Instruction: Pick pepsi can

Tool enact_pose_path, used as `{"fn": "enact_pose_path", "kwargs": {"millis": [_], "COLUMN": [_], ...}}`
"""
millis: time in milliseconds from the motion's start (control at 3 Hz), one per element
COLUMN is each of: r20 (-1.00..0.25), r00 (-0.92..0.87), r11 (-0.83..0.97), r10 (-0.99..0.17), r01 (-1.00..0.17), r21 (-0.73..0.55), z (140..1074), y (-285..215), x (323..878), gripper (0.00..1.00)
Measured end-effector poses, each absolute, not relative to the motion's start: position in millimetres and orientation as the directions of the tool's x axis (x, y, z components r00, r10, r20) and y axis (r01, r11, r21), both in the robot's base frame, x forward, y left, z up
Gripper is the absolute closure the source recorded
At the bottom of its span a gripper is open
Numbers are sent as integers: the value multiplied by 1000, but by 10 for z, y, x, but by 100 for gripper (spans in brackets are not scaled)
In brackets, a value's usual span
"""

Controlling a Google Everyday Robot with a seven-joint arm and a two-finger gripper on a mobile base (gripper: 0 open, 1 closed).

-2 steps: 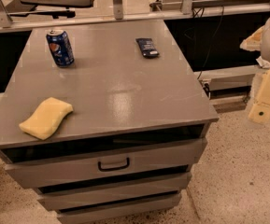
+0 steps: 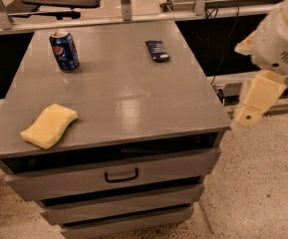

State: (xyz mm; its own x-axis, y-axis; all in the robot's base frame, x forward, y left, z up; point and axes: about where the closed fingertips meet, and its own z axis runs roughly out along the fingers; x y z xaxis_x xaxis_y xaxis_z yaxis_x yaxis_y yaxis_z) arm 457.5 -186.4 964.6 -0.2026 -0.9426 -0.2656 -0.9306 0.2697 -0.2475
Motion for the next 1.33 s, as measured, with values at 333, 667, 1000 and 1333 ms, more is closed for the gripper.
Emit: {"fn": "enact_pose_path", "kwargs": {"millis": [333, 667, 1000, 1333], "r20": [-381, -520, -520, -581], "r00": [-141, -67, -67, -52], "r11": [246, 239, 239, 254], "r10": [-914, -852, -852, -812], "r01": [-939, -932, -932, -928], "r21": [-242, -271, -271, -271], "z": [9453, 9407, 9407, 9384], "y": [-1232, -530, -530, -322], "x": [4930, 5303, 5302, 5432], "gripper": [0, 0, 0, 0]}}
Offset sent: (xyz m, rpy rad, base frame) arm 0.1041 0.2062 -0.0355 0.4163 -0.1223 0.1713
